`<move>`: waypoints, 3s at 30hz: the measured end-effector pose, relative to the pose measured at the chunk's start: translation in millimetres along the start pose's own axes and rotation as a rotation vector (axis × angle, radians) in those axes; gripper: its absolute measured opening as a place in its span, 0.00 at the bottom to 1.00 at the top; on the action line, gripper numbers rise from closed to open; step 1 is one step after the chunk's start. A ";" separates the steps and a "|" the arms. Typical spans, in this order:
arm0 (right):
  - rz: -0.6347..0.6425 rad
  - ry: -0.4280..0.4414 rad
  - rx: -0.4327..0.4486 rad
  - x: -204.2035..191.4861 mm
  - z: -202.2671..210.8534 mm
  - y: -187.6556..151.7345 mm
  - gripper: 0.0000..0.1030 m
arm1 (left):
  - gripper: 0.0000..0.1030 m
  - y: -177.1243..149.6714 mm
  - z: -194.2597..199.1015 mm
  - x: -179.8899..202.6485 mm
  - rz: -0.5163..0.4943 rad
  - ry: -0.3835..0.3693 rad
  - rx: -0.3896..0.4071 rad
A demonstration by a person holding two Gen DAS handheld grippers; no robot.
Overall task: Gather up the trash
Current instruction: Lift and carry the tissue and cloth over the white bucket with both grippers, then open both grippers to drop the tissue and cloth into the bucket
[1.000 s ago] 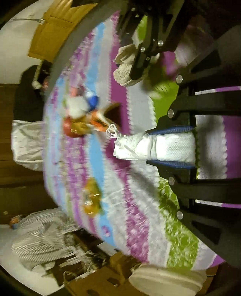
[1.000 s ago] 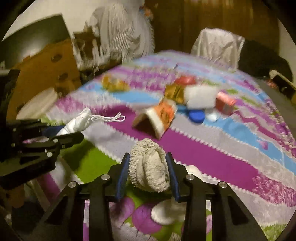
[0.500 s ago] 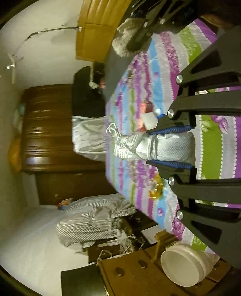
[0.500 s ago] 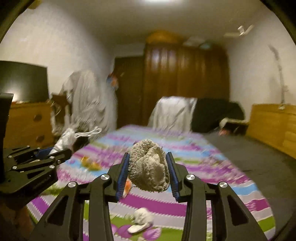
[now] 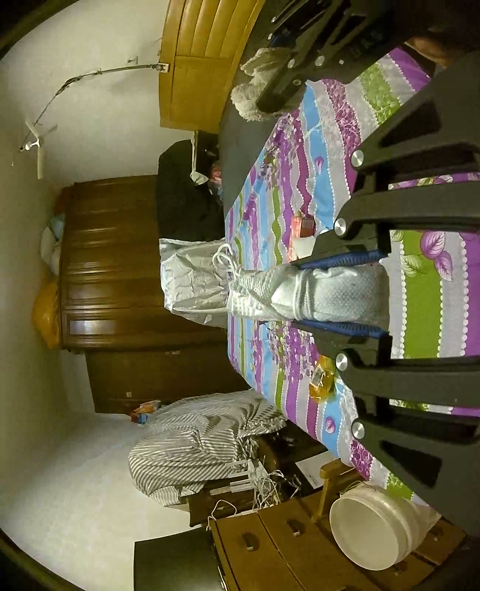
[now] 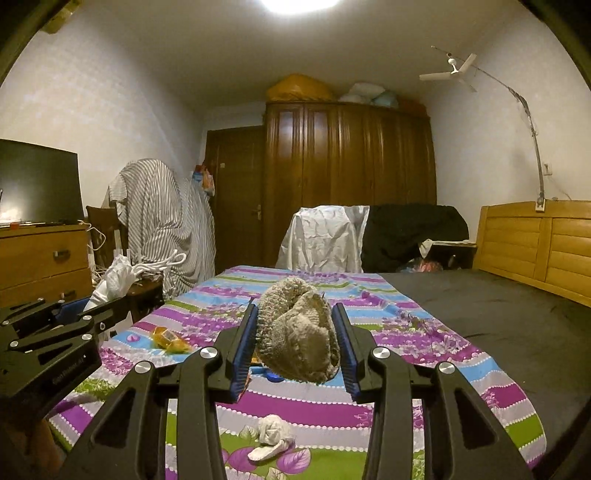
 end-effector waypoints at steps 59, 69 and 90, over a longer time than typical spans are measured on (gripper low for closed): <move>0.175 0.915 -0.536 -611.9 -238.6 -18.2 0.40 | 0.24 -54.7 3.4 -445.2 0.245 0.702 -0.352; 0.233 0.974 -0.809 -670.8 -280.5 -94.5 0.41 | 0.24 -109.9 -28.5 -487.1 0.319 0.670 -0.533; 0.201 0.967 -0.820 -658.0 -295.2 -106.1 0.54 | 0.37 -124.7 -33.3 -503.2 0.314 0.698 -0.574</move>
Point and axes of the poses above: each gripper's, at about its wrist camera, not at the fingertips, and z roughly against the way its jaws point, x to its right, y to its top, the point moved 3 cm from there along -z, roughly the way its jaws point, and after that the axes turned 9 degrees about x, right-handed, at the moved point
